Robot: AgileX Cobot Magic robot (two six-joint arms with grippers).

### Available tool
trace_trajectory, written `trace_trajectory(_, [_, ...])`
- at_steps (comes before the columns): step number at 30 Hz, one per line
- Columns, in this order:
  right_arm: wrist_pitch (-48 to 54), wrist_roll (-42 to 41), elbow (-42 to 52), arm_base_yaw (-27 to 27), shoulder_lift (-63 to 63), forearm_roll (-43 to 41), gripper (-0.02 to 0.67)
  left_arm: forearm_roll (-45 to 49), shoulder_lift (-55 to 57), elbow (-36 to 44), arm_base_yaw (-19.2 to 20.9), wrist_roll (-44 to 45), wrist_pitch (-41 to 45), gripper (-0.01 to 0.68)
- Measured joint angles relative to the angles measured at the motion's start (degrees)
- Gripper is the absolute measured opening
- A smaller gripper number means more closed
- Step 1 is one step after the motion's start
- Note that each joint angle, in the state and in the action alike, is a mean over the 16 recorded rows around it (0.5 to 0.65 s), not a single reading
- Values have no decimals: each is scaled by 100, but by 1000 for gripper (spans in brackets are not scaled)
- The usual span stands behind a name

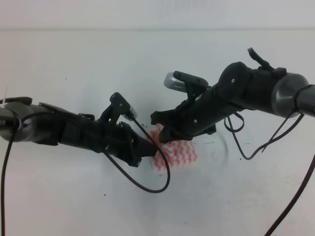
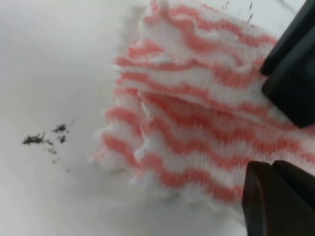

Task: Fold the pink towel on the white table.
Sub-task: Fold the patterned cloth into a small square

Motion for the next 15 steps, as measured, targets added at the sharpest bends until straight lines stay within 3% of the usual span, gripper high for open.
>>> trace_trajectory(15, [-138, 3, 0, 65, 93, 30, -16, 3, 2, 0, 0, 0, -8, -5])
